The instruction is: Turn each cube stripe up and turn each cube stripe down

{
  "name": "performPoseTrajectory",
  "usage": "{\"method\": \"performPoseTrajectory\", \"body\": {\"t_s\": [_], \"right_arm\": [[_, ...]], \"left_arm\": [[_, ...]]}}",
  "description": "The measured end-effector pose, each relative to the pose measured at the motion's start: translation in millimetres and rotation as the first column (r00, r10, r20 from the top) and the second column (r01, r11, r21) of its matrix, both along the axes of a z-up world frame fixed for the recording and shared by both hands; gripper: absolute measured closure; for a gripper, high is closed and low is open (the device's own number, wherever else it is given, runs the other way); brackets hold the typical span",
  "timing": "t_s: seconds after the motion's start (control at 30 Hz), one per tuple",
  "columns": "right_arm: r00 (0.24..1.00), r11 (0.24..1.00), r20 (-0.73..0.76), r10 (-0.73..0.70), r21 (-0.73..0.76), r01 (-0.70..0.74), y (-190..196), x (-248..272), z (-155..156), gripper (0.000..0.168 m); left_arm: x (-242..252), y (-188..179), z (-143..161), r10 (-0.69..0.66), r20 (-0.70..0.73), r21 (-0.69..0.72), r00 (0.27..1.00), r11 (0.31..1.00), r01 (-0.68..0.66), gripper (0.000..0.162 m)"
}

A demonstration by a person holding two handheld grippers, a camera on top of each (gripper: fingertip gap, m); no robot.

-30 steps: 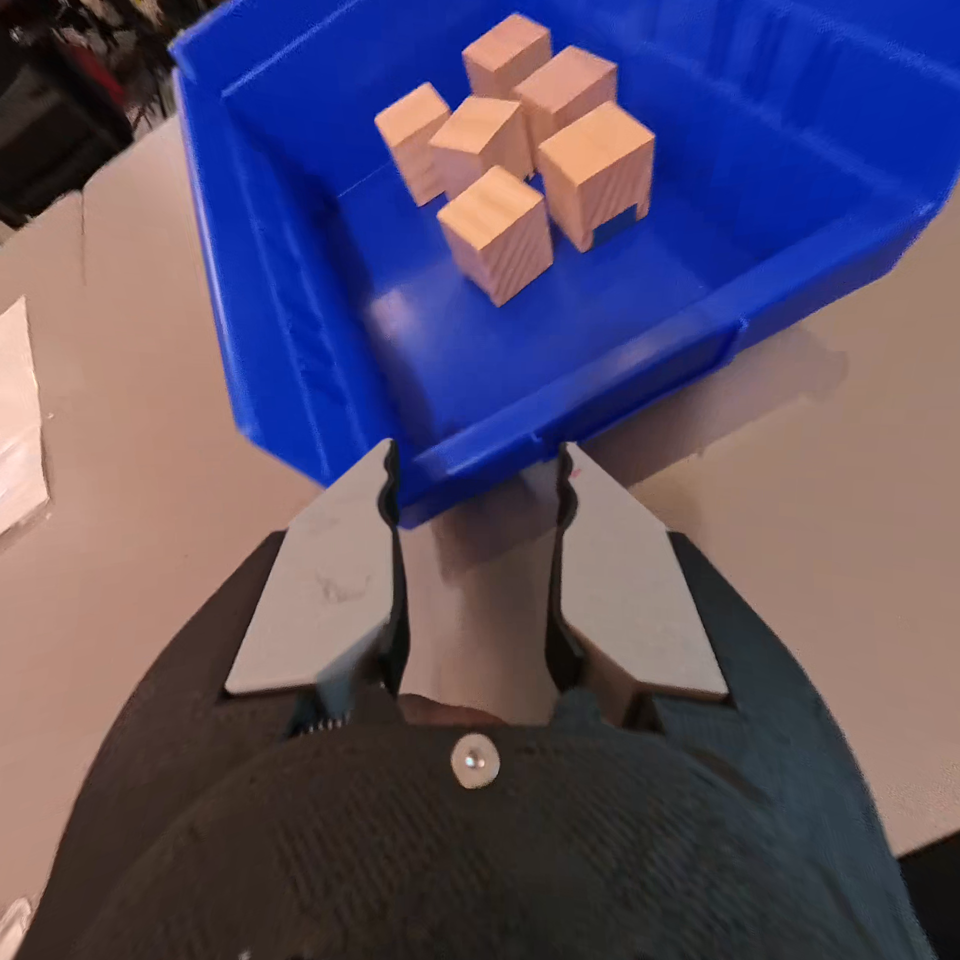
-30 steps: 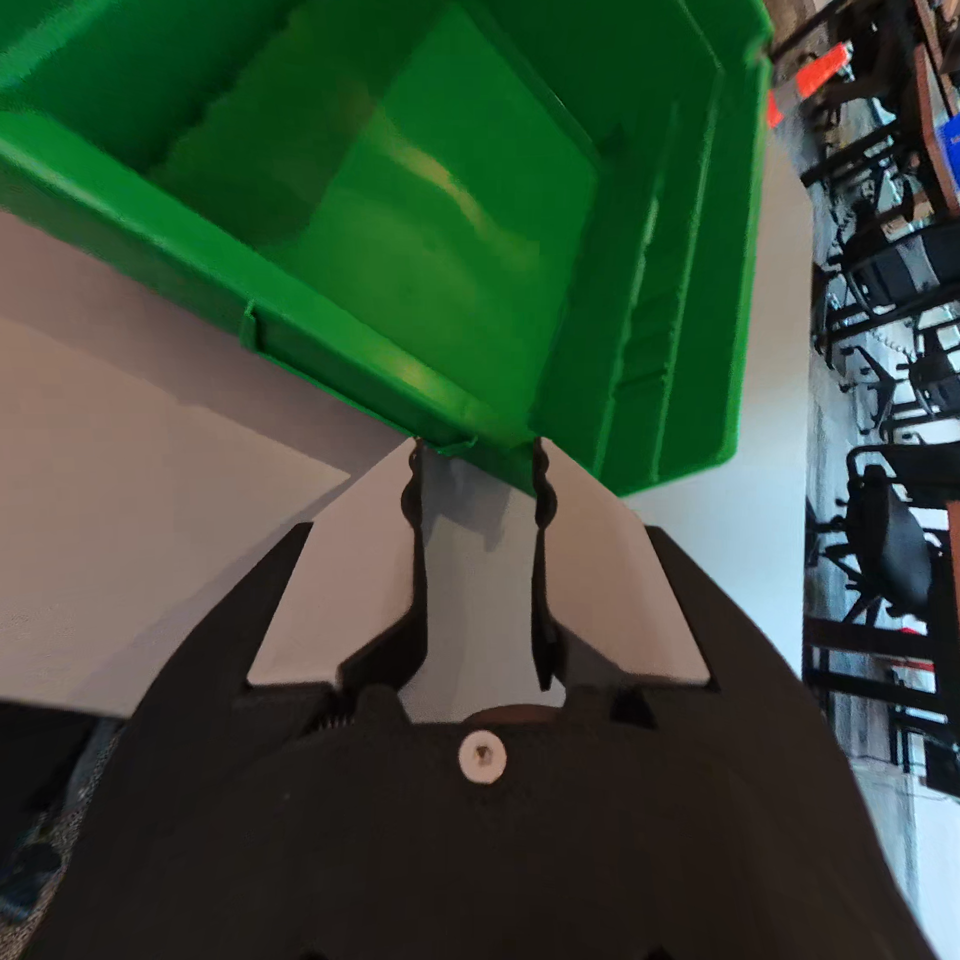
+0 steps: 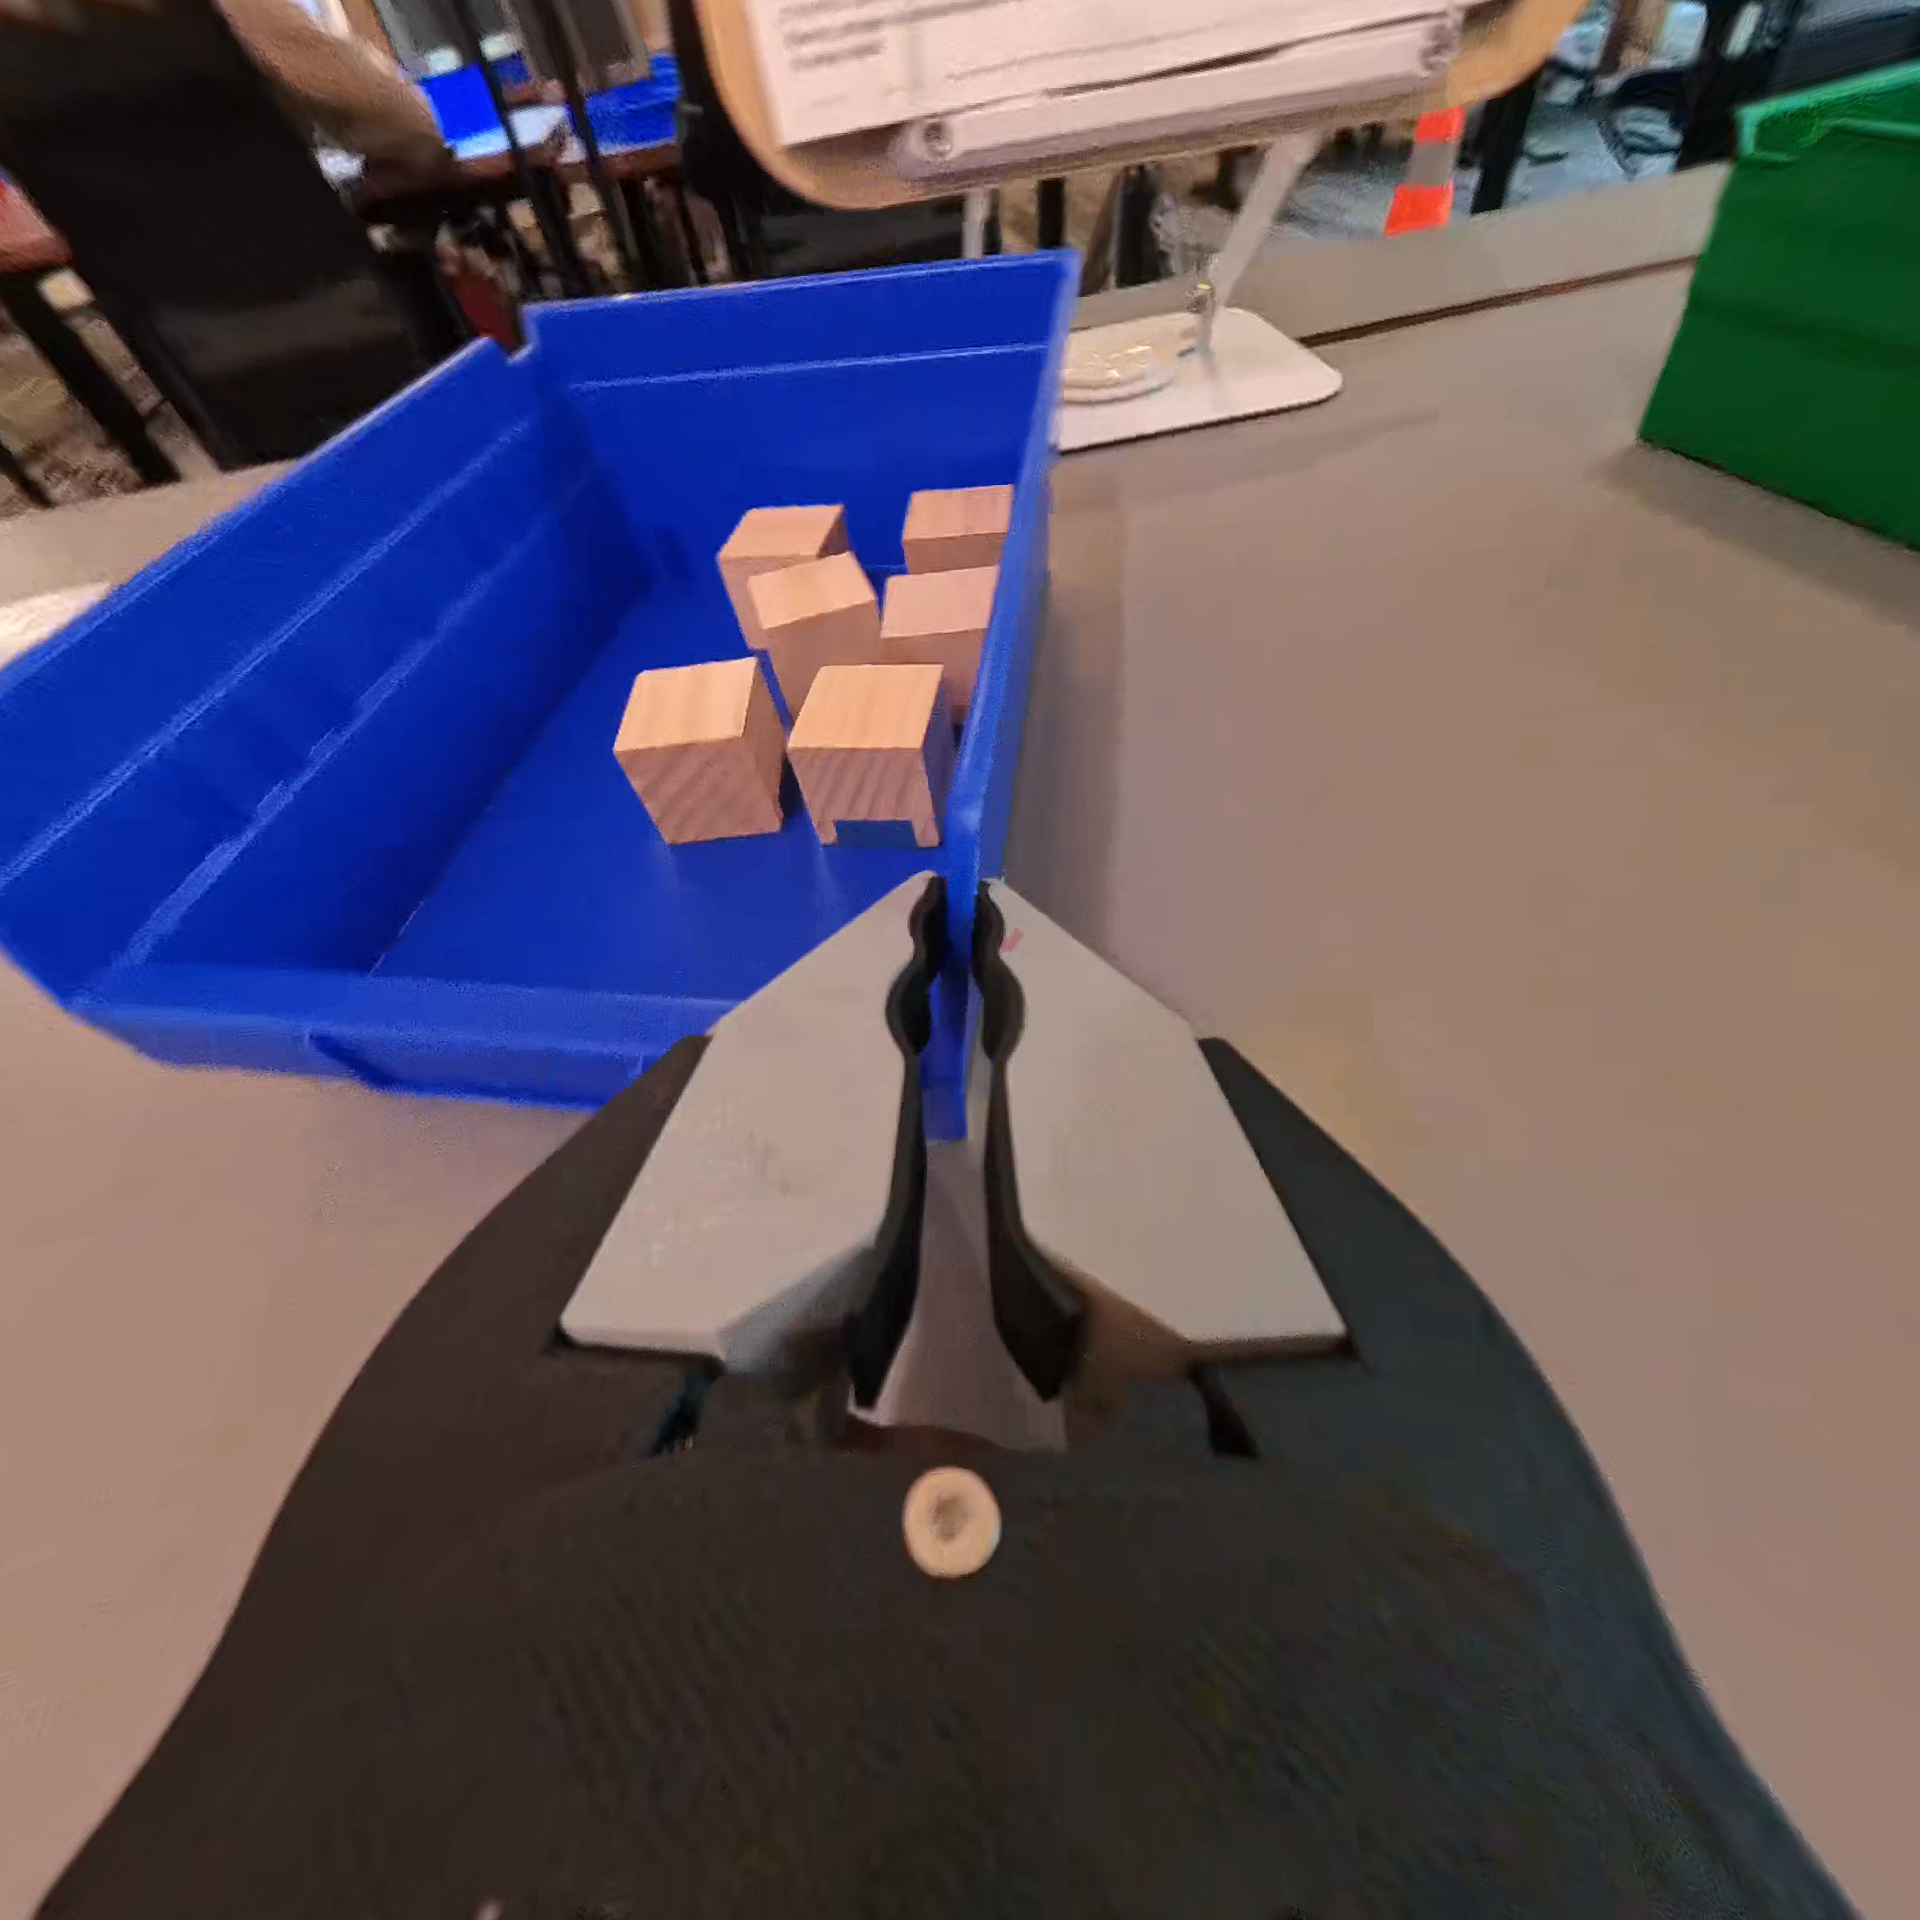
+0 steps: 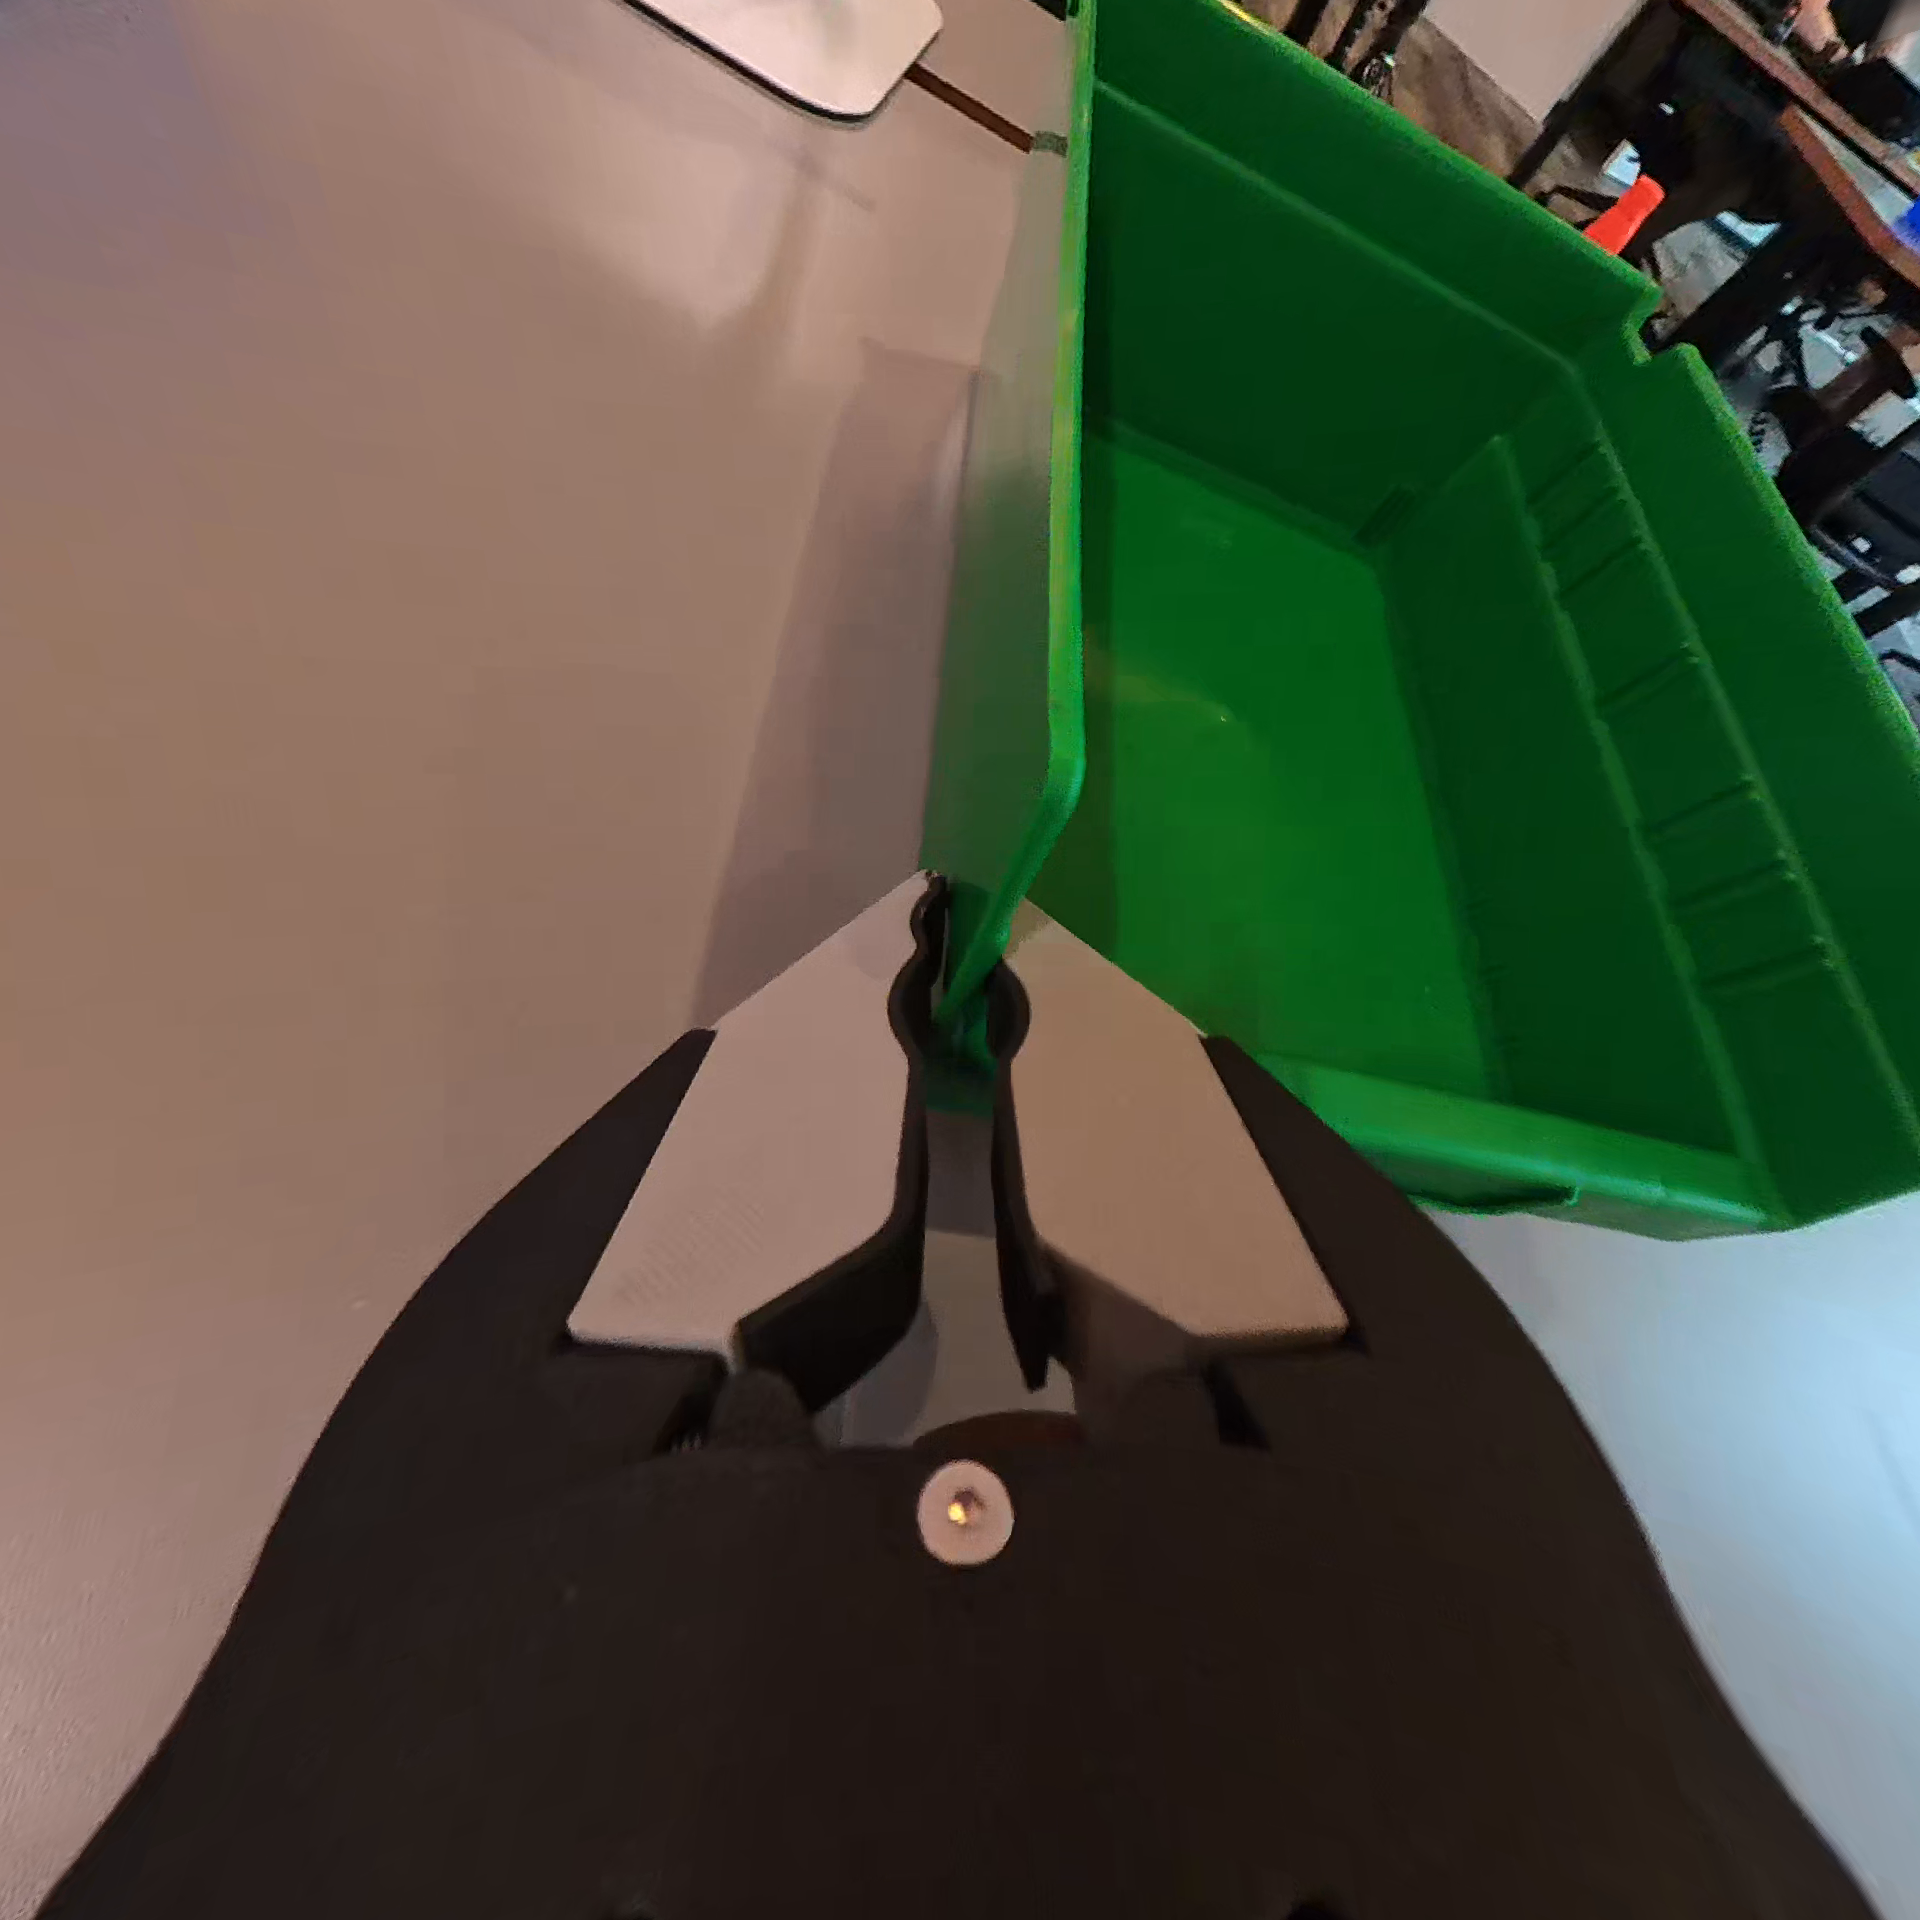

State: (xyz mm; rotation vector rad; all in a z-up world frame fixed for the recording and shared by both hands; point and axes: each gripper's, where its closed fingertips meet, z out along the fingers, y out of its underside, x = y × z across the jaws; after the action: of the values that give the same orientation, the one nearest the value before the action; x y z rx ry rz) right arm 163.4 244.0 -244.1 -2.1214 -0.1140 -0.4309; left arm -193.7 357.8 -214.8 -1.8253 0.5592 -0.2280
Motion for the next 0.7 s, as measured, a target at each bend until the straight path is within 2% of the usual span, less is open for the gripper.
{"method": "performPoseTrajectory", "body": {"t_s": [0.1, 0.23, 0.37, 0.47, 0.5, 0.53, 0.57, 0.63, 0.7], "right_arm": [[0.999, 0.999, -0.036, -0.037, 0.011, 0.038, 3, 3, 0, 0.167], [0.996, 0.996, 0.026, -0.090, -0.003, 0.090, 4, 11, 0, 0.164], [0.994, 0.994, 0.004, -0.106, -0.001, 0.106, 4, 11, 0, 0.166], [0.993, 0.993, 0.009, -0.117, -0.007, 0.117, -2, 17, 2, 0.163], [0.993, 0.994, 0.023, -0.112, 0.010, 0.112, -5, 19, 8, 0.156], [0.995, 0.995, 0.029, -0.099, 0.035, 0.098, -9, 18, 16, 0.143], [0.995, 0.994, 0.034, -0.092, 0.061, 0.090, -14, 18, 26, 0.136], [0.993, 0.988, 0.064, -0.102, 0.124, 0.093, -26, 20, 52, 0.129], [0.990, 0.965, 0.091, -0.106, 0.251, 0.080, -33, 11, 91, 0.127]], "left_arm": [[-22, 0, 0, 0.063, 0.000, 0.002, 0.998, 0.998, -0.063, 0.158], [-33, 3, 1, 0.148, -0.032, 0.023, 0.988, 0.989, -0.148, 0.157], [-31, 7, 1, 0.201, -0.073, 0.035, 0.977, 0.979, -0.199, 0.156], [-29, 6, 7, 0.215, -0.032, 0.052, 0.976, 0.976, -0.213, 0.156], [-30, 3, 15, 0.222, -0.021, 0.099, 0.975, 0.971, -0.219, 0.142], [-33, -2, 22, 0.230, -0.021, 0.147, 0.973, 0.963, -0.224, 0.120], [-35, -8, 28, 0.237, -0.027, 0.180, 0.971, 0.957, -0.228, 0.111], [-30, -22, 39, 0.225, -0.011, 0.209, 0.974, 0.953, -0.218, 0.102], [-8, -38, 55, 0.156, 0.024, 0.247, 0.987, 0.956, -0.158, 0.099]]}}
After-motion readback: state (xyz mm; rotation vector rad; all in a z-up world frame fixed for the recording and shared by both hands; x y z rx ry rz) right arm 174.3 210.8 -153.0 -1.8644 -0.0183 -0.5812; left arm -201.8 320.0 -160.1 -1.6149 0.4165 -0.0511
